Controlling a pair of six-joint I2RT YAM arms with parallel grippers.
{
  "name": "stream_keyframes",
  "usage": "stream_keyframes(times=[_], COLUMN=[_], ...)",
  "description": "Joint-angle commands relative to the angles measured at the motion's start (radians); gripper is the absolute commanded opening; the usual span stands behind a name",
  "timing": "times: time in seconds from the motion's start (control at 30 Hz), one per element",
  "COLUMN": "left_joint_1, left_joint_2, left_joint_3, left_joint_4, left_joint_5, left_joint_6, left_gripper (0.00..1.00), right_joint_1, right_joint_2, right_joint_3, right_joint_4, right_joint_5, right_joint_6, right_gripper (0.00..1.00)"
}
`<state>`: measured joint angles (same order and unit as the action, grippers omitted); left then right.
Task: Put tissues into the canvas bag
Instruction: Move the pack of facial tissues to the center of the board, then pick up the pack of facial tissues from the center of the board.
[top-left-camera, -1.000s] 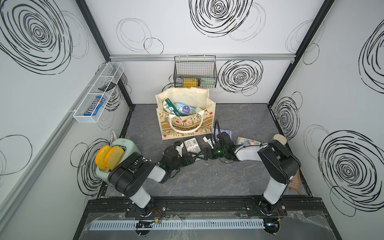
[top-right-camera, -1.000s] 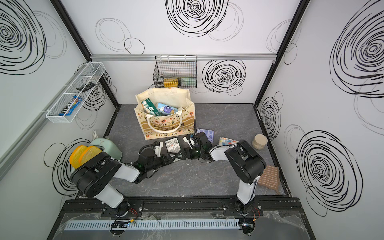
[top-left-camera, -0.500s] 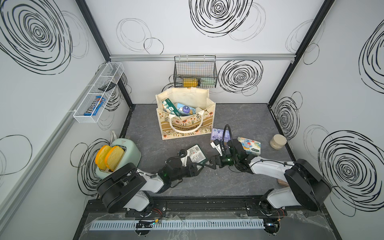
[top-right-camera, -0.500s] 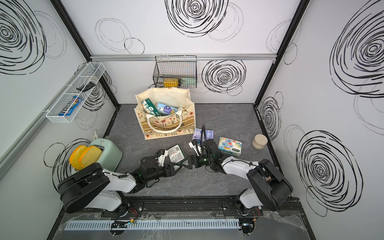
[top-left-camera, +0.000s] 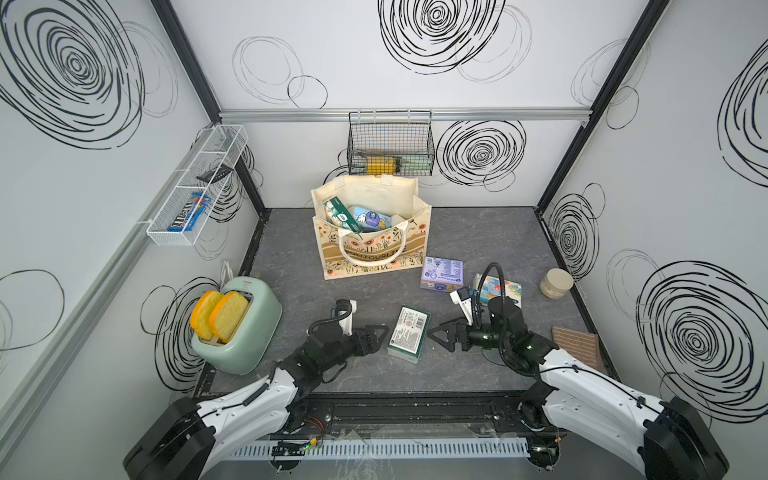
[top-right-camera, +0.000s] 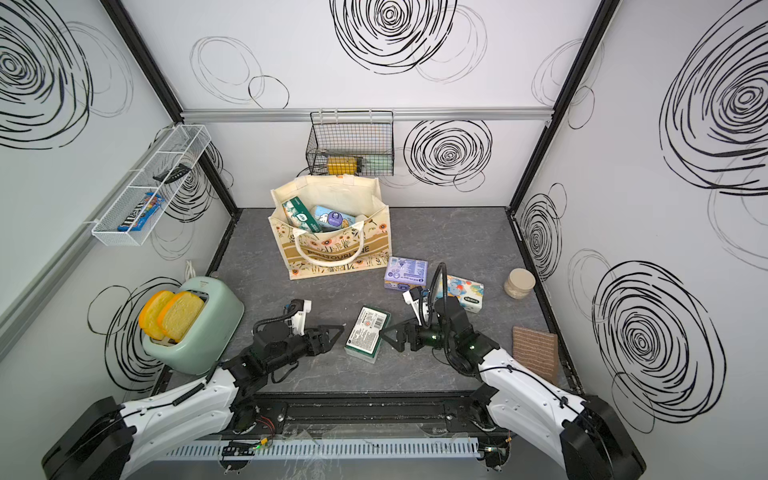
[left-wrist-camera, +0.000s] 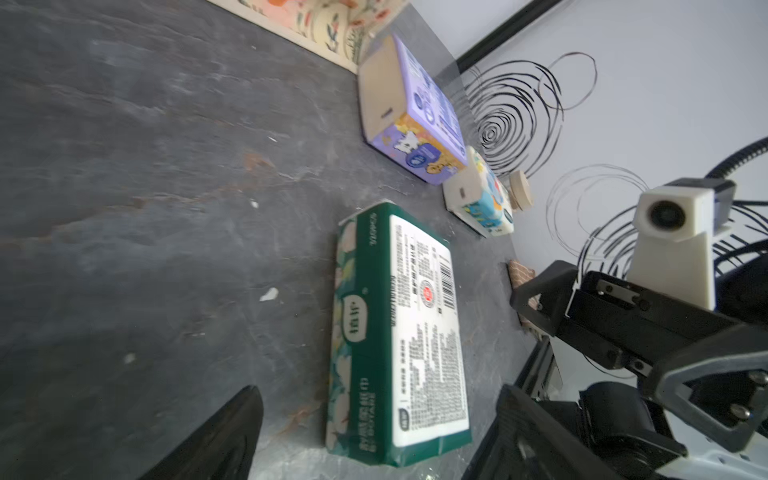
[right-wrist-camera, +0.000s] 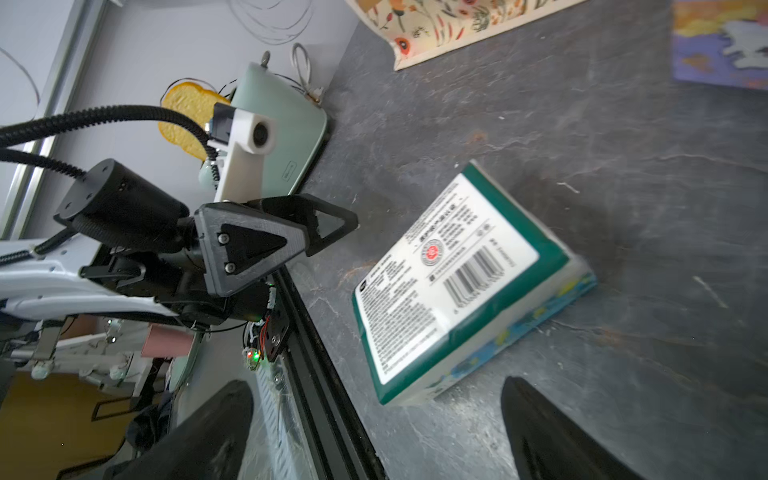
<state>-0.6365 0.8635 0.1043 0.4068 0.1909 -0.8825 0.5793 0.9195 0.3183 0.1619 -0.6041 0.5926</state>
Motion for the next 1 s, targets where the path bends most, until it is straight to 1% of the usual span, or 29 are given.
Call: stream_keyframes(times=[0.0,0.1,0.17,0.23,0.27,0.3,0.47,0.5,0.53,0.6,0.63,0.77,0.9,0.97], left_joint_1=[0.043,0.046,0.037,0.013,-0.005,-0.028,-0.143,-0.156,-0.162,-0.161,-0.159,-0.155,-0.149,-0.145], left_joint_2=[0.007,0.098,0.174,0.249,0.274,0.303,0.391,0.409,0.425,0.451,0.457,0.468,0.499,0.517], left_joint_3=[0.023,0.072,0.099,0.126,0.139,0.155,0.238,0.254,0.267,0.275,0.271,0.262,0.258,0.249], left_joint_4=[-0.036,-0.001,0.041,0.074,0.078,0.079,0.022,0.004,-0.009,-0.017,-0.011,0.005,0.013,0.032], left_joint_5=[0.022,0.051,0.083,0.099,0.098,0.090,-0.011,-0.032,-0.045,-0.050,-0.049,-0.048,-0.047,-0.040], left_joint_6=[0.051,0.097,0.116,0.132,0.139,0.147,0.199,0.215,0.227,0.232,0.229,0.225,0.237,0.237], left_gripper=[0.92,0.90,0.84,0.73,0.72,0.70,0.71,0.69,0.66,0.55,0.51,0.49,0.43,0.42], right_joint_1=[-0.040,-0.059,-0.058,-0.057,-0.057,-0.057,-0.062,-0.063,-0.066,-0.071,-0.071,-0.072,-0.071,-0.071], right_joint_2=[0.037,0.074,0.095,0.099,0.097,0.091,0.035,0.022,0.013,0.003,0.002,0.013,0.038,0.049], right_joint_3=[-0.018,-0.039,-0.056,-0.105,-0.125,-0.142,-0.184,-0.186,-0.185,-0.182,-0.182,-0.187,-0.200,-0.197], right_joint_4=[-0.047,-0.024,-0.002,0.071,0.095,0.110,0.111,0.105,0.098,0.090,0.089,0.105,0.151,0.154], right_joint_5=[-0.037,-0.103,-0.133,-0.152,-0.153,-0.151,-0.134,-0.132,-0.129,-0.127,-0.130,-0.140,-0.152,-0.159], right_joint_6=[-0.001,0.045,0.077,0.130,0.143,0.153,0.165,0.165,0.164,0.162,0.160,0.164,0.183,0.184], right_gripper=[0.99,1.00,1.00,0.99,0.99,0.99,0.99,0.99,0.99,0.99,0.99,0.99,0.98,0.98])
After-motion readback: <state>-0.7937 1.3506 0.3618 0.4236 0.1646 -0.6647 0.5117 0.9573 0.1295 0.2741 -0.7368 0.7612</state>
